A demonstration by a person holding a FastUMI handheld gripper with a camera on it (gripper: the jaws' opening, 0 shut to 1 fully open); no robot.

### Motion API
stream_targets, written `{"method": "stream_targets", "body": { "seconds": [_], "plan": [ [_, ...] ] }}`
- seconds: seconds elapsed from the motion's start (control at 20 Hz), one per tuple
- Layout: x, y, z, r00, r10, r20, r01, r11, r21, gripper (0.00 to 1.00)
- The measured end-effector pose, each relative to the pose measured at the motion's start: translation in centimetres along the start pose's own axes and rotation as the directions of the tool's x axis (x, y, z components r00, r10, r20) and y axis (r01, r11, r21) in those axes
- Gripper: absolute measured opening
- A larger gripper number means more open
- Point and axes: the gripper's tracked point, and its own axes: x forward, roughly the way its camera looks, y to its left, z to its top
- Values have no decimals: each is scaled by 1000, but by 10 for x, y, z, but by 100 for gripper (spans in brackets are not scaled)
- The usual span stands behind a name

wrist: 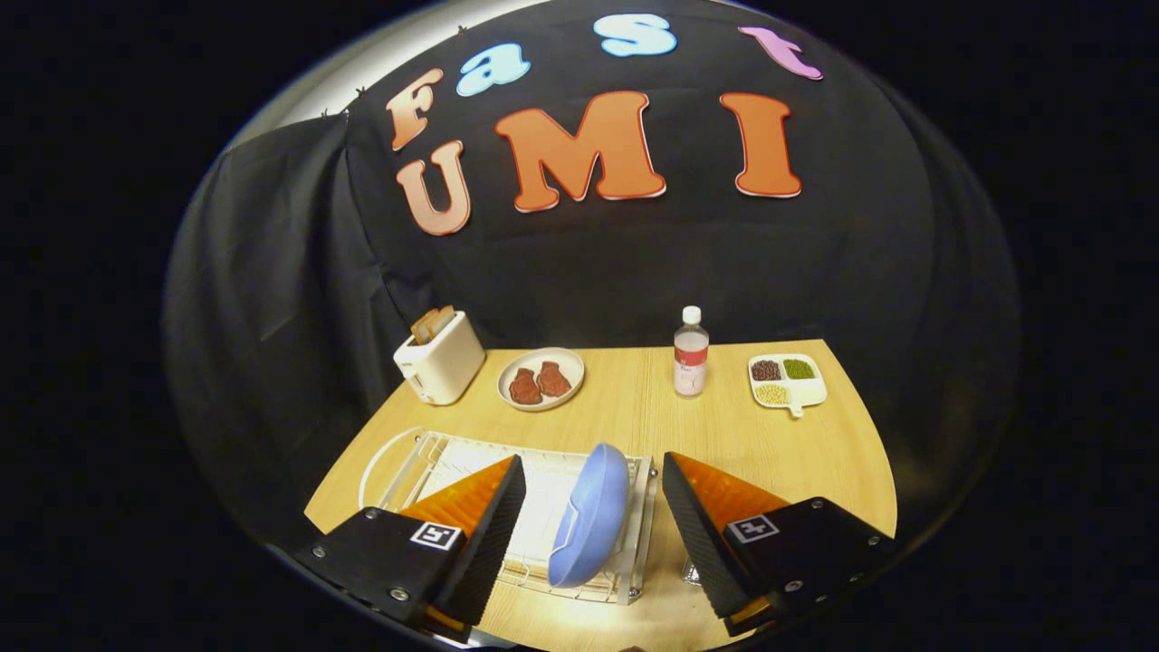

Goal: Take the plate from the dish rack, then take the spoon from the basket and place it into the plate.

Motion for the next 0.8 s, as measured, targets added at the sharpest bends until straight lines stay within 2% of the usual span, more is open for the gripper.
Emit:
{"method": "stream_targets", "body": {
  "seconds": [0.2, 0.5, 0.6, 0.65, 0.8],
  "plan": [
    [35, 0, -34, 987, -24, -159, 23, 1000, -4, 87],
    [65, 2, -70, 948, -84, -308, 70, 996, -58, 73],
    [71, 8, -82, 931, -99, -351, 80, 994, -69, 65],
    [74, 11, -87, 923, -106, -370, 84, 994, -75, 58],
    [79, 15, -107, 891, -139, -432, 112, 990, -87, 49]
  ]
}}
